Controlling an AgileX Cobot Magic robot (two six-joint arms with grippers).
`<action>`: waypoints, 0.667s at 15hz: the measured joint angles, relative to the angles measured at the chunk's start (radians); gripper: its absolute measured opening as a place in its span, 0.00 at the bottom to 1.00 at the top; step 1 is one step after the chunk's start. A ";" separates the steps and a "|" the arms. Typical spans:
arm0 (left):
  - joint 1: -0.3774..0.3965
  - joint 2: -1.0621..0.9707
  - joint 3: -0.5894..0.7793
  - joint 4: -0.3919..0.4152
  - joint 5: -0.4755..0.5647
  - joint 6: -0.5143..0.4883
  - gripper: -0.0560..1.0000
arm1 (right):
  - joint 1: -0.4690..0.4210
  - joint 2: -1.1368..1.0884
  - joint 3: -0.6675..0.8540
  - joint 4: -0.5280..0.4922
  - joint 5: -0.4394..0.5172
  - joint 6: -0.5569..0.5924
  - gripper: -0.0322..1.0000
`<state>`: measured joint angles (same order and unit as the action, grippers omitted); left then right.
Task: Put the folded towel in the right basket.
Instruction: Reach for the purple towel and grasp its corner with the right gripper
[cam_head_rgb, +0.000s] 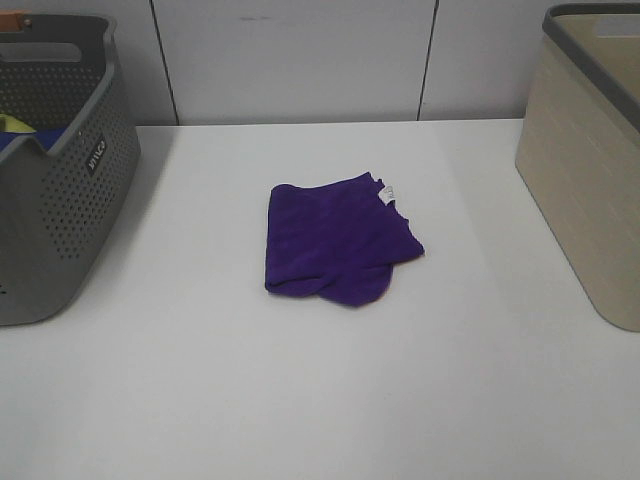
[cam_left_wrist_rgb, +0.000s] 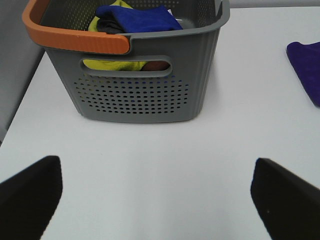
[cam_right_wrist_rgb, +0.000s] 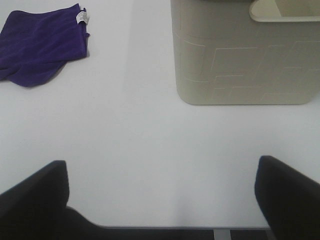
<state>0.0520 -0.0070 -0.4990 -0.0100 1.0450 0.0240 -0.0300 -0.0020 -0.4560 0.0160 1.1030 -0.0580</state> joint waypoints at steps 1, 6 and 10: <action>0.000 0.000 0.000 0.000 0.000 0.000 0.99 | 0.000 0.000 0.000 0.000 0.000 0.000 0.97; 0.000 0.000 0.000 0.000 0.000 0.000 0.99 | 0.000 0.135 -0.069 -0.007 0.000 0.000 0.97; 0.000 0.000 0.000 0.000 0.000 0.000 0.99 | 0.000 0.673 -0.505 0.045 0.082 -0.004 0.97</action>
<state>0.0520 -0.0070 -0.4990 -0.0100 1.0450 0.0240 -0.0300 0.6710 -0.9610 0.0610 1.1850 -0.0620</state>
